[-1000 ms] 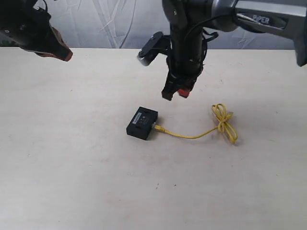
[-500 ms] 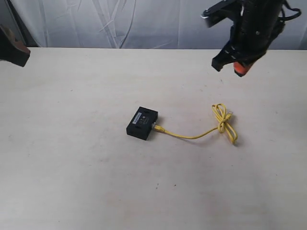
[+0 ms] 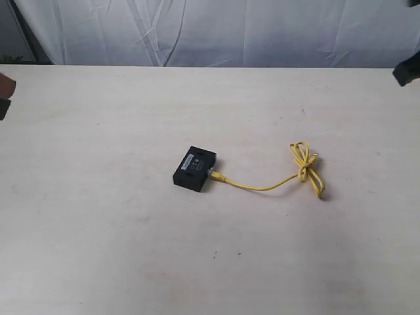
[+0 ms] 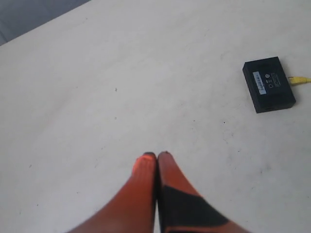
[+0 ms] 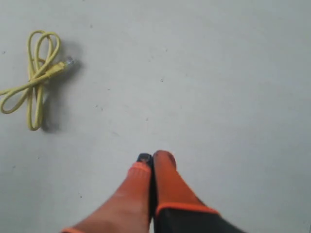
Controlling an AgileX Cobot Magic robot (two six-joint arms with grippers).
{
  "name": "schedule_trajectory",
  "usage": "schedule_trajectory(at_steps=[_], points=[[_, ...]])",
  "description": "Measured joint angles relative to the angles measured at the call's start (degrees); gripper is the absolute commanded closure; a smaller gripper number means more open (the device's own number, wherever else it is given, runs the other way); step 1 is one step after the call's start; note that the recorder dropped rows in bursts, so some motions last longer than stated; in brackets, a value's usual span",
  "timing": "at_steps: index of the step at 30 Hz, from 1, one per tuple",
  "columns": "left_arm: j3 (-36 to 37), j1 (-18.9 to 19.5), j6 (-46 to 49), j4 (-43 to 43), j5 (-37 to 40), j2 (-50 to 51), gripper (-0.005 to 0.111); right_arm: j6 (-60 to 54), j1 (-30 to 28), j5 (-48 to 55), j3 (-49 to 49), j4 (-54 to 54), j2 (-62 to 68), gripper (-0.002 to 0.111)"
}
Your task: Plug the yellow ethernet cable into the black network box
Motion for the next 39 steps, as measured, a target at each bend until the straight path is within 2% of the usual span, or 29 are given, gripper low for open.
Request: schedule_trajectory(at_steps=[13, 23, 29, 39], points=[[10.9, 0.0, 0.0, -0.1, -7.3, -15.2, 0.107, 3.2, -1.9, -13.8, 13.6, 0.1, -17.7, 0.108], [19.7, 0.0, 0.0, -2.6, -12.2, -28.7, 0.107, 6.7, -1.9, -32.0, 29.8, 0.2, -38.1, 0.108], [21.2, 0.0, 7.1, -7.6, -11.6, -35.0, 0.107, 8.1, -1.9, -40.2, 37.9, 0.5, -47.5, 0.108], [25.0, 0.0, 9.9, -10.9, -11.5, -40.3, 0.107, 11.5, -1.9, -44.1, 44.9, 1.1, -51.8, 0.108]])
